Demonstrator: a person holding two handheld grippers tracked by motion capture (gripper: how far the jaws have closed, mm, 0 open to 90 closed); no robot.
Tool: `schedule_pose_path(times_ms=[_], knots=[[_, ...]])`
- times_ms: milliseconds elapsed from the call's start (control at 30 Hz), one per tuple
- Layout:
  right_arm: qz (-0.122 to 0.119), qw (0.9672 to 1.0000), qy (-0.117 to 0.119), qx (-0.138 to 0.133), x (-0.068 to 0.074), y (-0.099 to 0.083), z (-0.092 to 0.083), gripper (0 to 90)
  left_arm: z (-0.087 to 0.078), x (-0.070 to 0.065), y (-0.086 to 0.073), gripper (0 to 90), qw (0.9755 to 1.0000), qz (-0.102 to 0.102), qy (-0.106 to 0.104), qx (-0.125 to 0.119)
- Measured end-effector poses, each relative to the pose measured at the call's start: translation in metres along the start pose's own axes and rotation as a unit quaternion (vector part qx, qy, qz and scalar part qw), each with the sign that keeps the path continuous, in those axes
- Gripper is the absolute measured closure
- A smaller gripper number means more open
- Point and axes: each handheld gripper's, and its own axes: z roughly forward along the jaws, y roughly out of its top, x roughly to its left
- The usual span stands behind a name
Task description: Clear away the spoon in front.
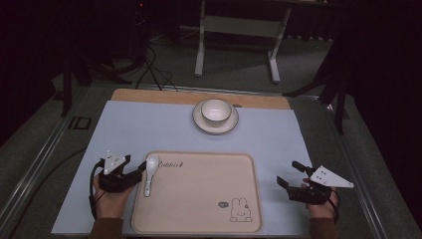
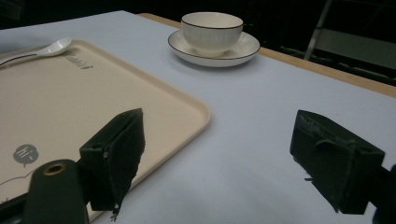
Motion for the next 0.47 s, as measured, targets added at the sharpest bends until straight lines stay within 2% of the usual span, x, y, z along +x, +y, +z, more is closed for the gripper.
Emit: schedule_pose_path(times_ms=[233,467], knots=[[0.009,0.9999,-0.005,-0.002,-0.004,-0.002,-0.003,17.4,-0.002,0.023,0.003,38.4,0.9997,0.015,-0.003,-0.017],[0.013,0.9999,-0.008,-0.002,-0.007,-0.003,-0.003,17.5,-0.002,0.040,0.003,38.5,0.9996,-0.009,0.005,-0.026]])
